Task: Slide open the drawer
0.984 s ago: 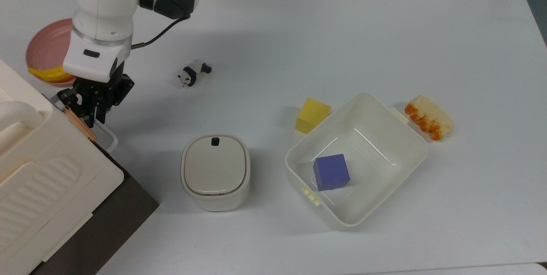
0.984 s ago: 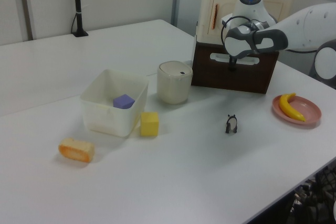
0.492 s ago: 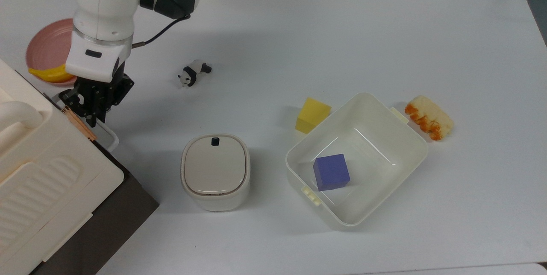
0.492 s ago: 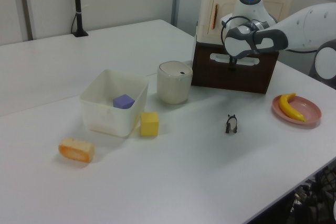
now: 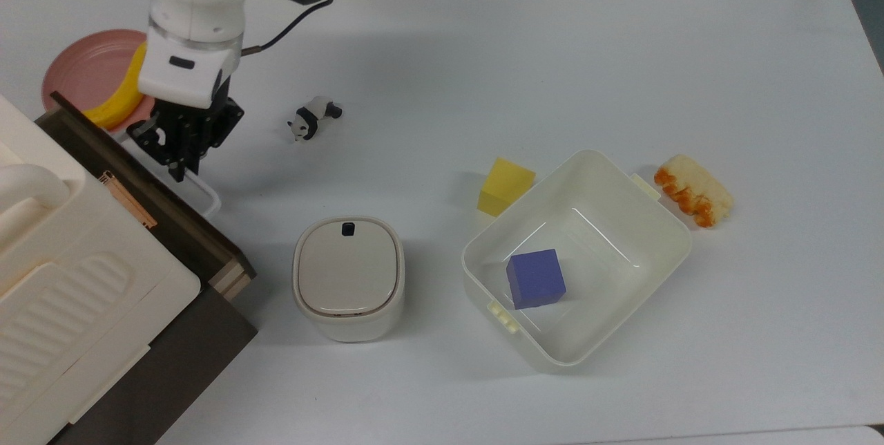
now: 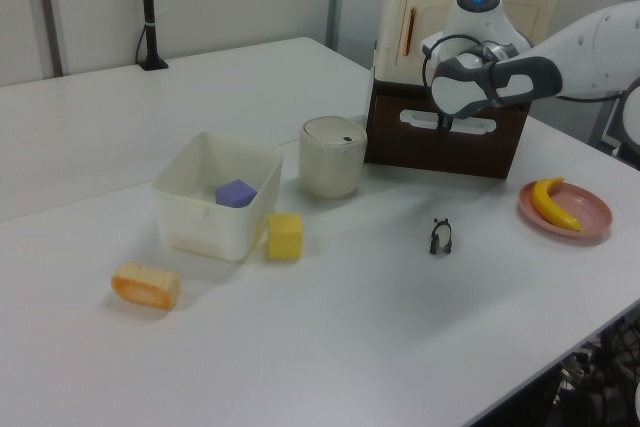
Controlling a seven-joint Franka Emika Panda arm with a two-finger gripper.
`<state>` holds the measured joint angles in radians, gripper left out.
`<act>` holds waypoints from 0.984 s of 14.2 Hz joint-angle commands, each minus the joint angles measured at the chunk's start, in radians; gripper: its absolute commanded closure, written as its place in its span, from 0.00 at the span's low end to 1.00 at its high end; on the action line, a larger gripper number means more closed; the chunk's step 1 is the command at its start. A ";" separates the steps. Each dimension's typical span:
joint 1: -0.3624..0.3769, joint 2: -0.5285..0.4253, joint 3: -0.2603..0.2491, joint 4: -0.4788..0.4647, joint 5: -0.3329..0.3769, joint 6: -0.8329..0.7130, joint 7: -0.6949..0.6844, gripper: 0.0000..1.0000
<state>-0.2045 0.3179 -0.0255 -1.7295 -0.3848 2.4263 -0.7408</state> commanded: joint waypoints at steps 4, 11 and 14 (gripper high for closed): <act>0.001 -0.197 0.071 -0.252 -0.009 -0.006 0.084 1.00; 0.010 -0.194 0.076 -0.225 -0.003 -0.074 0.182 0.12; 0.011 -0.194 0.097 -0.177 0.004 -0.165 0.216 0.05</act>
<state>-0.2035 0.1652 0.0515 -1.9206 -0.3886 2.3632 -0.5805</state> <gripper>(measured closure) 0.414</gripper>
